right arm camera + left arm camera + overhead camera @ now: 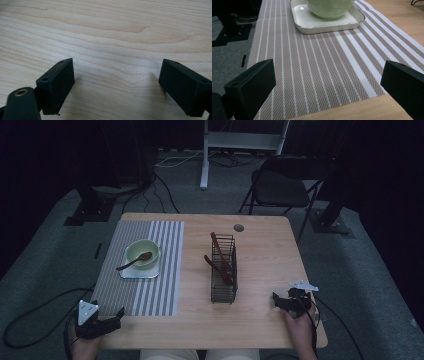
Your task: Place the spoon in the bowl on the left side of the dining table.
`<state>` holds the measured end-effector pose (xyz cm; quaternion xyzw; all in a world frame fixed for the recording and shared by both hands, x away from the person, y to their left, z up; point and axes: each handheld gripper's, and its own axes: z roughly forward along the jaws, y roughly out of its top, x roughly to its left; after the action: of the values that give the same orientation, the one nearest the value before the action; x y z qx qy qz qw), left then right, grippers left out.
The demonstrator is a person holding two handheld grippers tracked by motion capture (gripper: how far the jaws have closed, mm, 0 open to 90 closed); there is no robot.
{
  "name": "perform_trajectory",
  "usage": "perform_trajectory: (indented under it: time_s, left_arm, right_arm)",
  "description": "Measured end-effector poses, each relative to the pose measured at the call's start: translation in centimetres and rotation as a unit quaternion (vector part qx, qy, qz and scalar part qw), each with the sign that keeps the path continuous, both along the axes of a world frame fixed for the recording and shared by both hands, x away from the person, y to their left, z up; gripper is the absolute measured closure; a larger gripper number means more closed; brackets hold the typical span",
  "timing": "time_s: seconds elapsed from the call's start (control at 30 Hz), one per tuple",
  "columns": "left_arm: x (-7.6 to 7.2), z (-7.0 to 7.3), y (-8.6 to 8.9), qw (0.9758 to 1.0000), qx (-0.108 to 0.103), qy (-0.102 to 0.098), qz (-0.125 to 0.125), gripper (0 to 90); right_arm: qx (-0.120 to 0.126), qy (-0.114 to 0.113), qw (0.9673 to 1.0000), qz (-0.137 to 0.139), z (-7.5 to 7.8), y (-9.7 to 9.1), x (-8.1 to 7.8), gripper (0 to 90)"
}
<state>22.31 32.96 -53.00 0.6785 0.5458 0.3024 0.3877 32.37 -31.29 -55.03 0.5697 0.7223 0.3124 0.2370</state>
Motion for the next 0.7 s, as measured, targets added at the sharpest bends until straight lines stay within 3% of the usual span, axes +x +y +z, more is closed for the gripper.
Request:
perform_trajectory:
  time_s: [0.1, 0.33, 0.63, 0.7]
  left_arm:
    - [-0.4, -0.2, 0.4, 1.0, 0.002, 0.002, 0.001, 0.0]
    - [-1.8, -0.9, 2.2, 0.9996, 0.028, 0.002, 0.009, 0.0]
    - [-2.7, -1.2, 3.1, 0.9995, 0.017, 0.002, 0.027, 0.0]
    - [-3.0, -1.3, 3.4, 0.9994, 0.006, -0.003, 0.034, 0.0]
  right_arm:
    - [0.0, 0.0, 1.0, 0.0, 0.0, 0.0, 0.0, 12.4]
    - [0.0, 0.0, 1.0, 0.0, 0.0, 0.0, 0.0, 12.4]
    - [0.0, 0.0, 1.0, 0.0, 0.0, 0.0, 0.0, 12.4]
    - [0.0, 0.0, 1.0, 0.0, 0.0, 0.0, 0.0, 12.4]
